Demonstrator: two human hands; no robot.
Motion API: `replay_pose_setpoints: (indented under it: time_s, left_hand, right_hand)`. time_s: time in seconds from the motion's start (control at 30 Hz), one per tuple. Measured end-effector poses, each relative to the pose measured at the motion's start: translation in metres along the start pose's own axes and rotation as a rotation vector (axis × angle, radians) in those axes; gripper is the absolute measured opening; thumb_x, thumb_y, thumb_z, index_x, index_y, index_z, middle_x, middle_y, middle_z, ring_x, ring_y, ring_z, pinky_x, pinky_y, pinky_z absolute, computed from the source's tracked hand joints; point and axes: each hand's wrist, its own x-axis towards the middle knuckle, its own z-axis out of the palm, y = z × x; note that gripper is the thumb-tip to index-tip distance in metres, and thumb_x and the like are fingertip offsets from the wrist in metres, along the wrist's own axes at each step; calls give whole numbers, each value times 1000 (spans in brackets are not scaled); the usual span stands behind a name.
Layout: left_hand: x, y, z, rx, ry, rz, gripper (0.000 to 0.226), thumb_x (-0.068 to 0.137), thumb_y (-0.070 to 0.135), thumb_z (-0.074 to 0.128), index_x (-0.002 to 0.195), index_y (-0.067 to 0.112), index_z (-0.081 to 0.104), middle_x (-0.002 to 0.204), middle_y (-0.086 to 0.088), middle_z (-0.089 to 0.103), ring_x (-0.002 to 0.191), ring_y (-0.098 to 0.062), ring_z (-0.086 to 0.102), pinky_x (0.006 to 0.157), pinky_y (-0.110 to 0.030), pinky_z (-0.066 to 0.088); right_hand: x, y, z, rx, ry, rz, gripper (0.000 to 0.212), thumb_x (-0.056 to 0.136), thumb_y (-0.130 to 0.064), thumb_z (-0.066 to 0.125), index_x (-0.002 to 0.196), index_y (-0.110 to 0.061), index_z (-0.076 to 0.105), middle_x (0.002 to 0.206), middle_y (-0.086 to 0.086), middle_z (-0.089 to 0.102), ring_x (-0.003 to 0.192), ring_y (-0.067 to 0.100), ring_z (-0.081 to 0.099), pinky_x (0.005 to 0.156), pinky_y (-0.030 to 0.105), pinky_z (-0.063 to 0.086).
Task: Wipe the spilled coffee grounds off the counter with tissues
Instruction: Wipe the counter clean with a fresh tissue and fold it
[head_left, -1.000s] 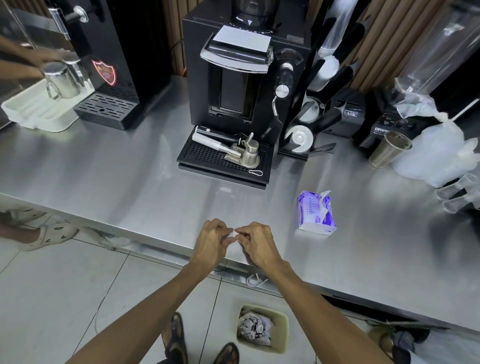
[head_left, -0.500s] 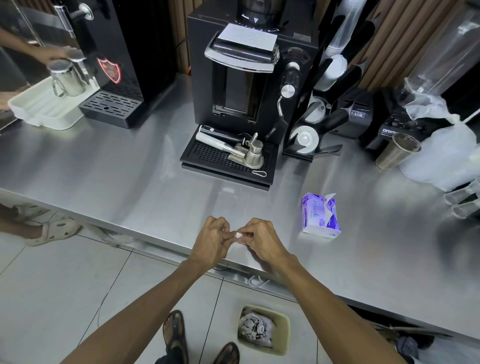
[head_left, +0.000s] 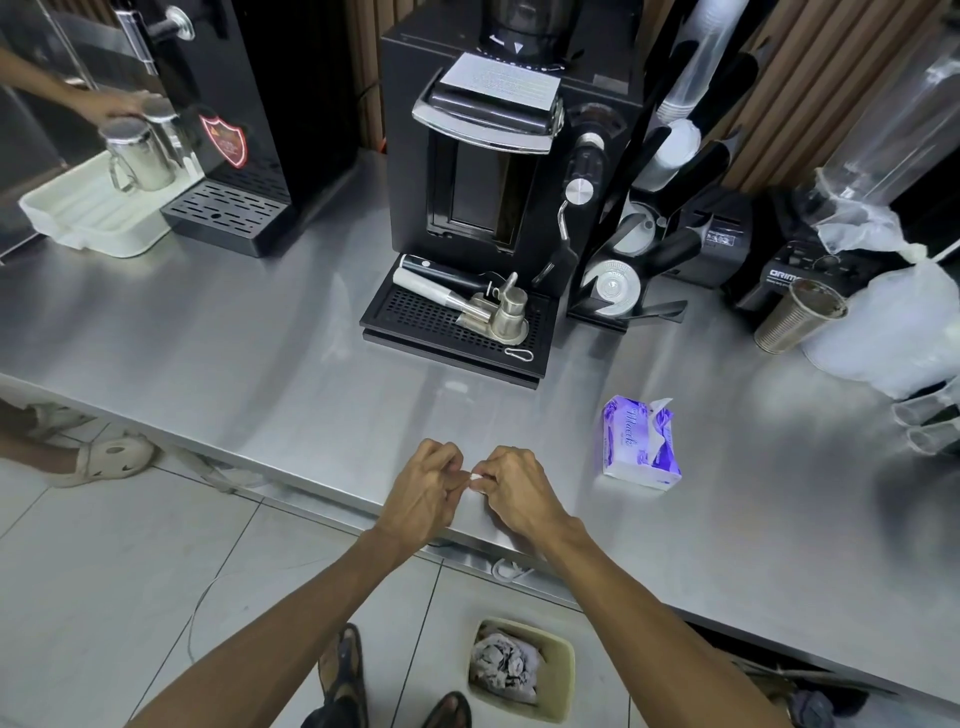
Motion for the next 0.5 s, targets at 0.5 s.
replay_pose_setpoints:
  time_s: [0.5]
  left_hand:
    - [-21, 33, 11, -66, -9, 35, 14, 79, 9, 78, 72, 21, 73, 82, 5, 52, 75, -16, 48, 52, -23, 44]
  right_hand:
    - [-48, 17, -3, 5, -8, 52, 15, 91, -21, 61, 87, -16, 75, 83, 8, 60, 80, 23, 56, 73, 35, 49]
